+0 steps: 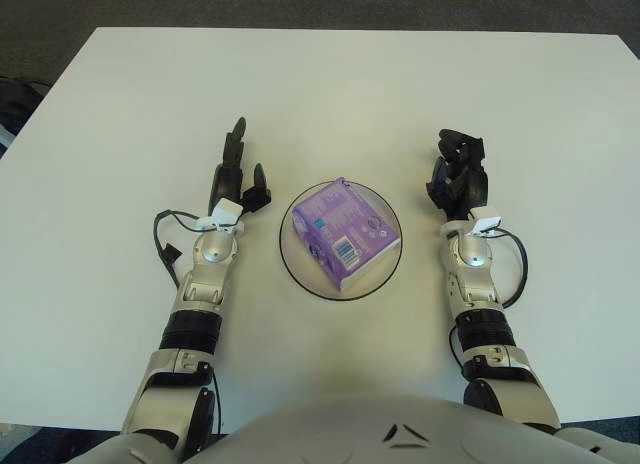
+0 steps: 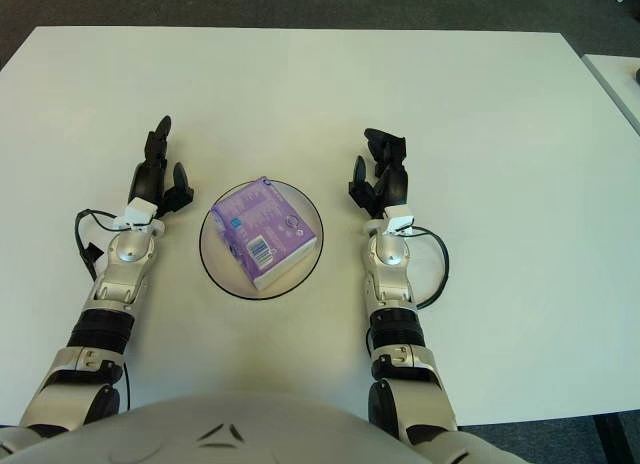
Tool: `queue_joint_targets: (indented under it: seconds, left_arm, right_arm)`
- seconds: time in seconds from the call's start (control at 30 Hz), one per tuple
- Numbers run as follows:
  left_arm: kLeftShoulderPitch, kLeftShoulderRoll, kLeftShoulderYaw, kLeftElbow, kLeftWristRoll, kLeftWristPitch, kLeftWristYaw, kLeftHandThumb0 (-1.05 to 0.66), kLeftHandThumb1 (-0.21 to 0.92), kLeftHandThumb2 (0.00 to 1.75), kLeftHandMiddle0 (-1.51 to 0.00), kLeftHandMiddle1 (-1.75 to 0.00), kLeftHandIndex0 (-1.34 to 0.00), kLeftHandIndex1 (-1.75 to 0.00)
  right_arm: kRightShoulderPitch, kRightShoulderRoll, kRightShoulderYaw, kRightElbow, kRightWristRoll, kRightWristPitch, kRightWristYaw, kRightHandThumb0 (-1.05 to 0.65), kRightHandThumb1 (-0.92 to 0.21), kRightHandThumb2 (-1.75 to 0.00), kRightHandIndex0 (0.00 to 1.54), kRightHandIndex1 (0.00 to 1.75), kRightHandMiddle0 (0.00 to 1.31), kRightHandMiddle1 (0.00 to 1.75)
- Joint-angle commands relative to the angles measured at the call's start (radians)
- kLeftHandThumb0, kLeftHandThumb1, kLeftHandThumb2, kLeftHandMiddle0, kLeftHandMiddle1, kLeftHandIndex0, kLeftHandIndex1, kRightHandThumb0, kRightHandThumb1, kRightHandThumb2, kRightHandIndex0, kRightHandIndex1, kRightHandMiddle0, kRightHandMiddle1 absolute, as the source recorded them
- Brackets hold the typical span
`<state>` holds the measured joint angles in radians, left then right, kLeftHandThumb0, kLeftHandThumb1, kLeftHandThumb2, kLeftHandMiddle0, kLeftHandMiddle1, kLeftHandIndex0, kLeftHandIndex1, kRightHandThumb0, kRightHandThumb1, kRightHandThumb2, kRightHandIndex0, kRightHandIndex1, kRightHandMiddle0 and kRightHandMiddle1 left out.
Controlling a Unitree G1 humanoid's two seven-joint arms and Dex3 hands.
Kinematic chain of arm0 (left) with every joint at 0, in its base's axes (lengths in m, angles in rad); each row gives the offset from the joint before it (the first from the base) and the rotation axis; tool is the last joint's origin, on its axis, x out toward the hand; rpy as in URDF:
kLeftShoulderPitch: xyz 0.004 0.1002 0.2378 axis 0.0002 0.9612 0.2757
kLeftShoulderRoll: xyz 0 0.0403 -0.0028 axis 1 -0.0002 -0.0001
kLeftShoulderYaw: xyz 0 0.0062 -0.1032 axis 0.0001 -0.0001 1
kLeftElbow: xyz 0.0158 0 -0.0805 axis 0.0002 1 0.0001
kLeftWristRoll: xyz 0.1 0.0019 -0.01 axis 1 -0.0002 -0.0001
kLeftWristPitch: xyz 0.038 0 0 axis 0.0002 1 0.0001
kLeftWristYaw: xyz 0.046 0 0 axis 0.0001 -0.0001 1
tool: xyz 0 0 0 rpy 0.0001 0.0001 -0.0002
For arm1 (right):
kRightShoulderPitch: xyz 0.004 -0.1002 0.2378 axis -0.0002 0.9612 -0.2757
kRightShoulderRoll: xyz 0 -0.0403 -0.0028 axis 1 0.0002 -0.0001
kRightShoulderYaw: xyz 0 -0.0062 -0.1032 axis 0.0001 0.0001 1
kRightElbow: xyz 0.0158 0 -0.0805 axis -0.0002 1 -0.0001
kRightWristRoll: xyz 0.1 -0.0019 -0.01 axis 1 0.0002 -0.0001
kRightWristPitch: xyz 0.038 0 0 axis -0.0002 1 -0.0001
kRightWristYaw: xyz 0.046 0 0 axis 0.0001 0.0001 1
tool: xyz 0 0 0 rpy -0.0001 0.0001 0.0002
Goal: Put the tissue paper into the plate.
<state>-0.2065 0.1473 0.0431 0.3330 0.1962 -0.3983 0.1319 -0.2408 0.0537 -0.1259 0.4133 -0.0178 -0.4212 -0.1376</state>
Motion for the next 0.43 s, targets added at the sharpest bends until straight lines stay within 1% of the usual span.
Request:
queue_joint_targets:
  seconds: [0.0,0.1,0.4]
  left_arm:
    - [0.044,-0.013,0.005,0.088,-0.015,-0.033,0.016,-0.85,0.92,1.11,-0.09,-0.02,0.0,-0.23]
    - [0.039,-0.011,0.004,0.123,-0.017,-0.068,0.019,-0.85,0.92,1.12,-0.1,-0.02,0.0,-0.24]
    - [0.032,-0.017,0.001,0.193,-0.024,-0.129,0.033,-0.85,0.92,1.12,-0.11,-0.03,0.0,-0.24]
  right_arm:
    - [0.165,0.013,-0.002,0.1,0.011,0.103,0.0,-0.55,-0.92,-0.67,0.26,0.59,0.01,1.2]
    - [0.167,0.014,0.0,0.096,0.009,0.106,-0.001,-0.54,-0.91,-0.67,0.26,0.59,0.01,1.2]
    - [0.173,0.013,0.004,0.084,0.001,0.115,-0.006,-0.52,-0.88,-0.7,0.26,0.61,0.0,1.2]
